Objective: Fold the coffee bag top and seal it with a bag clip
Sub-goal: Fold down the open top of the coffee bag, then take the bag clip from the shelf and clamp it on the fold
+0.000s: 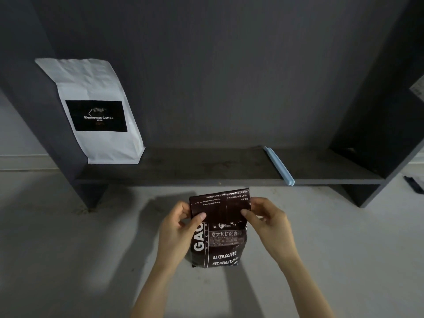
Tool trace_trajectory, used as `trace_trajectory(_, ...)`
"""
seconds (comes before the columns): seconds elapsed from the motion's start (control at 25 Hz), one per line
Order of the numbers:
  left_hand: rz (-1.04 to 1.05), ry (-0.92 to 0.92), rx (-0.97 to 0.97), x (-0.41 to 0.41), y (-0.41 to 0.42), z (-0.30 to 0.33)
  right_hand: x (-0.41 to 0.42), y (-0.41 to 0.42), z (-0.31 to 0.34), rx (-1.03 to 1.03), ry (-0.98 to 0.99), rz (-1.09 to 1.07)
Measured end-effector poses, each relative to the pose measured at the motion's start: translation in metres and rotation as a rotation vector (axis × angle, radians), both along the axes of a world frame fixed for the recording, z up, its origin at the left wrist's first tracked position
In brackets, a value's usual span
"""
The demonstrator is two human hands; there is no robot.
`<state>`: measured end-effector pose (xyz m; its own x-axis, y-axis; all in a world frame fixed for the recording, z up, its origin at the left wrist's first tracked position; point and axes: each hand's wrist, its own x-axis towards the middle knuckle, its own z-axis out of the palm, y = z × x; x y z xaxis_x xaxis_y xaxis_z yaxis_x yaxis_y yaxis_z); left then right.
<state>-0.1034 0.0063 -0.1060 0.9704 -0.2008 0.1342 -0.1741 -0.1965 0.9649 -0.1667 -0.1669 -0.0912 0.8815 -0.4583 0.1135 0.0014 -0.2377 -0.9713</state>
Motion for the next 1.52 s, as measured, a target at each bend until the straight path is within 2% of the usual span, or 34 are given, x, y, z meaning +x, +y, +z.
trace_trajectory(0.08,-0.009,0.017,-0.013,0.002,-0.001,0.001,0.002,-0.004,0.006,-0.049,0.012,0.054)
trace_trajectory(0.16,-0.009,0.041,-0.039,0.004,-0.001,0.001,0.006,-0.014,0.013,-0.113,0.0,0.008)
trace_trajectory(0.32,0.002,0.066,-0.062,0.003,-0.002,0.003,0.016,-0.051,0.024,-0.44,0.018,-0.319)
trace_trajectory(0.4,0.003,0.079,-0.065,0.001,-0.002,0.006,0.025,-0.071,0.027,-0.564,0.16,-0.375)
trace_trajectory(0.52,-0.018,0.088,-0.067,0.0,-0.002,0.008,0.041,-0.091,0.029,-0.634,0.382,-0.34)
trace_trajectory(0.68,-0.032,0.099,-0.072,0.001,0.002,0.006,0.055,-0.098,0.024,-0.638,0.493,-0.286)
trace_trajectory(0.84,-0.066,0.106,-0.074,0.001,0.003,0.007,0.057,-0.097,0.019,-0.665,0.487,-0.283)
trace_trajectory(1.2,-0.093,-0.014,-0.101,-0.012,-0.001,0.023,0.04,-0.092,0.01,-0.651,0.367,-0.309)
trace_trajectory(1.52,-0.122,-0.081,-0.02,-0.016,0.001,0.022,0.013,-0.055,0.036,-0.383,0.067,-0.2)
